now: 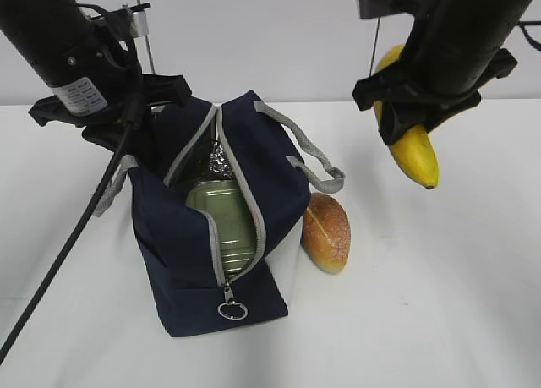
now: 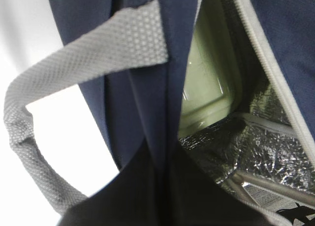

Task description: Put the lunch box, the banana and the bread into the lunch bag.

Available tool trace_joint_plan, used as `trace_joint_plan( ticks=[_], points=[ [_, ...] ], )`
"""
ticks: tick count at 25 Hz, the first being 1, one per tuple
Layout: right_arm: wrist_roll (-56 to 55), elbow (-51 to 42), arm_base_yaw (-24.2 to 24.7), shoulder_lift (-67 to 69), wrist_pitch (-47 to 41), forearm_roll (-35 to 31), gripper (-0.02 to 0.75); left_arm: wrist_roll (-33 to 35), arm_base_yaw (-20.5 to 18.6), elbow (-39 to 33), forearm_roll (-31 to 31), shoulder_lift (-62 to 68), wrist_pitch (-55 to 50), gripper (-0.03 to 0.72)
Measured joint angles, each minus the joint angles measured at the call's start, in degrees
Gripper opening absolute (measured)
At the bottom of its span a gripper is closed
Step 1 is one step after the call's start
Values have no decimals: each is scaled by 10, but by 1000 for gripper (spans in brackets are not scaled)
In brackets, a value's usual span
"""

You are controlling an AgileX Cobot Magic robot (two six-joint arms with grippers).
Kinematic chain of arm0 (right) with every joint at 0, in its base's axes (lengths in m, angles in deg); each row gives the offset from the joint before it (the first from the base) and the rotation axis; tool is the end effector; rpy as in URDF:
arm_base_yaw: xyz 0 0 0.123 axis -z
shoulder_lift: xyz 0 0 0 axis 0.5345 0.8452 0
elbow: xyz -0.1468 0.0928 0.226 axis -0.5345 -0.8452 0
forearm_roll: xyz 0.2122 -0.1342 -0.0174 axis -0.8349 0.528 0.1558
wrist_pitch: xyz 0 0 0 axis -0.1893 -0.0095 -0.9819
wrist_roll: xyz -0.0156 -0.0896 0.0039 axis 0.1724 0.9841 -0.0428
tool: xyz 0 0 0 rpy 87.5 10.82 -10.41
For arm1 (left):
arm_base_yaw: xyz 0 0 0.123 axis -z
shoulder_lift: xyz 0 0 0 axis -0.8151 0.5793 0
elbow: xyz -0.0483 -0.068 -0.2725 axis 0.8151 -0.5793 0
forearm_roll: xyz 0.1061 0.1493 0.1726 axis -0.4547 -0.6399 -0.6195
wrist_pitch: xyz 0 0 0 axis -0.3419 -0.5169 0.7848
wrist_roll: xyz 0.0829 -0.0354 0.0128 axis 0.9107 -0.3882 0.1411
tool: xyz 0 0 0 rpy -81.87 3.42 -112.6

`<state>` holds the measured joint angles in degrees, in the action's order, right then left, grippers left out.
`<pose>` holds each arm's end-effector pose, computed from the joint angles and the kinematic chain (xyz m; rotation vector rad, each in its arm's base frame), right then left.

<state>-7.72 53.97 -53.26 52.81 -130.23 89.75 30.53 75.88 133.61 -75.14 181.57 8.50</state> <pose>0.3374 0.1201 0.3007 -0.3691 2.7488 -0.0142 0.3313 -0.1503 0.2864 0.3526 2.9137 -0.4064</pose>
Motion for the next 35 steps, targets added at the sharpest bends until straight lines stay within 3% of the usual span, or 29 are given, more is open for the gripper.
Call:
trace_joint_plan(
  ticks=[4,8,13,26,35],
  points=[
    [147,0,0,-52,-2,-167,309,0,0,0,0,0,1,-3],
    [321,0,0,-58,-66,-345,309,0,0,0,0,0,1,-3],
    [413,0,0,-58,-85,-477,309,0,0,0,0,0,1,-3],
    [447,-85,-5,-58,-83,-550,309,0,0,0,0,0,2,-3],
    [447,-87,-54,-52,-80,-558,309,4,0,0,-15,0,3,-3]
  ],
)
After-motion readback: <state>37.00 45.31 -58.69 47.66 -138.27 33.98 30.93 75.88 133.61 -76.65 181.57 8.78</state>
